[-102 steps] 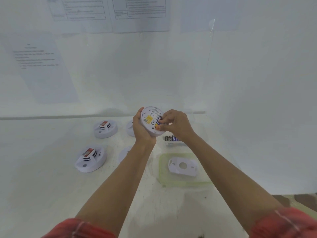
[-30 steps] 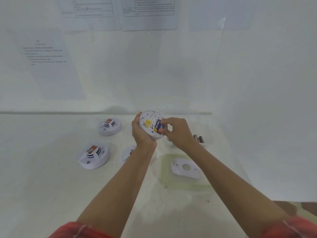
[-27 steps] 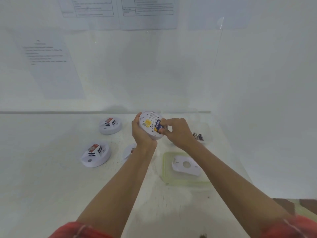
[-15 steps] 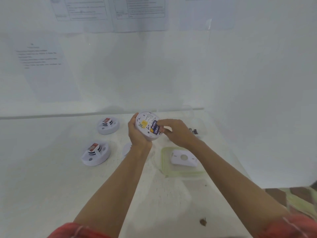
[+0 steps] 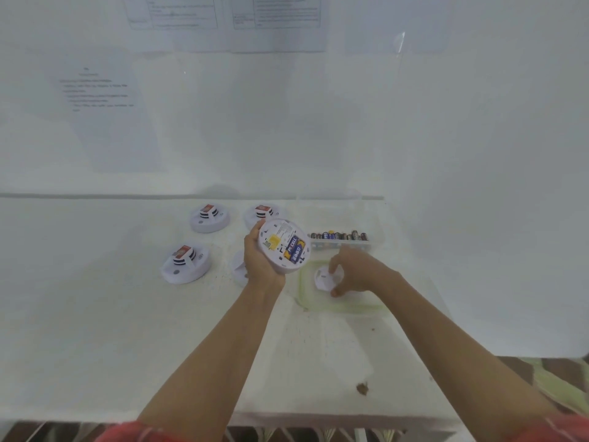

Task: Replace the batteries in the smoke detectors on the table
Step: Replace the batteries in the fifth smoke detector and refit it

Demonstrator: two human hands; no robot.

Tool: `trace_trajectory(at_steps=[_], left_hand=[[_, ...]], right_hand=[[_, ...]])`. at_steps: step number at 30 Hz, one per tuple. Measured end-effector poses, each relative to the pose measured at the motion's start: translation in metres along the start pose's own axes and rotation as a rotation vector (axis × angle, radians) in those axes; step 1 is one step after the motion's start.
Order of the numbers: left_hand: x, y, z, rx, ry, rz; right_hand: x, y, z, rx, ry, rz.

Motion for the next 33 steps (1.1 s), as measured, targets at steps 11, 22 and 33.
trace_trajectory(at_steps=[11,22,33], left_hand=[[-0.006,-0.007,-0.015,-0.005,0.049,-0.026],[-0.018,-0.001,0.005,0.177,0.019,-0.078],[-0.018,0.000,0.015,0.247,-0.021,-0.075]], right_hand=[[-0.006,-0.003,0.000,-0.027,0.165,-0.060],[0.059,-0.023,-0.059,-0.482,0.712,-0.259],[0.077,-0.017,-0.050,-0.513,0.644,-0.276]])
Point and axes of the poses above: each hand's wrist, its own y-axis towards the middle knuckle, its own z-axis out of the palm, x = y × z, the point moved 4 cm from there along y, towards the middle knuckle, and after that the axes turned 1 degree about z, right-handed, at the moved point
